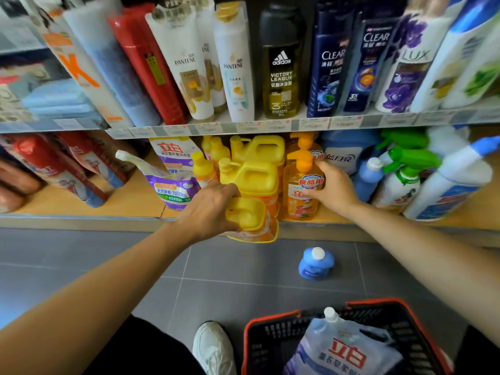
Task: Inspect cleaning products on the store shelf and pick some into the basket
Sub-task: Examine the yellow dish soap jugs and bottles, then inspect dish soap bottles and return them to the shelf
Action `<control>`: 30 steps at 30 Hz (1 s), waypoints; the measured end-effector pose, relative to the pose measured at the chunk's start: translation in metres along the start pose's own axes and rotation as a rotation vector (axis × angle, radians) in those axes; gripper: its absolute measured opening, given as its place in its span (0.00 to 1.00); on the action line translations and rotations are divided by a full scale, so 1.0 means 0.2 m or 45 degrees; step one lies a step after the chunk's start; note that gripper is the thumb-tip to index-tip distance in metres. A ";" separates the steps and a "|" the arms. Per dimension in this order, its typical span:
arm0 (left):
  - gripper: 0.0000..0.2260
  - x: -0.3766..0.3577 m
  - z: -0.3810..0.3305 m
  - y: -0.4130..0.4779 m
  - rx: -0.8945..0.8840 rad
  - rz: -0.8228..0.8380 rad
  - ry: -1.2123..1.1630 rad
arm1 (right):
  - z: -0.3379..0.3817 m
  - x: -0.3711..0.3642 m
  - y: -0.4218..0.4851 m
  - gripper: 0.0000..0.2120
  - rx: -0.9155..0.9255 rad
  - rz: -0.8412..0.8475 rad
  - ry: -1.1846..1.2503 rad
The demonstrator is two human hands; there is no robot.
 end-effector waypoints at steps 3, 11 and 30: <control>0.30 -0.02 -0.02 0.06 -0.023 0.000 0.011 | -0.01 0.00 0.01 0.33 0.029 0.009 0.022; 0.35 -0.03 -0.05 0.19 0.000 -0.001 0.048 | -0.03 -0.01 0.00 0.32 0.041 0.000 0.003; 0.35 -0.06 -0.11 0.49 -0.038 -0.012 0.184 | -0.10 -0.04 0.00 0.34 0.015 -0.033 0.112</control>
Point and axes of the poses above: each hand's wrist, its own y-axis towards the middle knuckle, its own x-axis out of the back of the hand, z = x × y, the point moved 8 cm from there along y, towards the middle knuckle, and after that the axes turned 15 degrees about x, right-handed, at the moved point
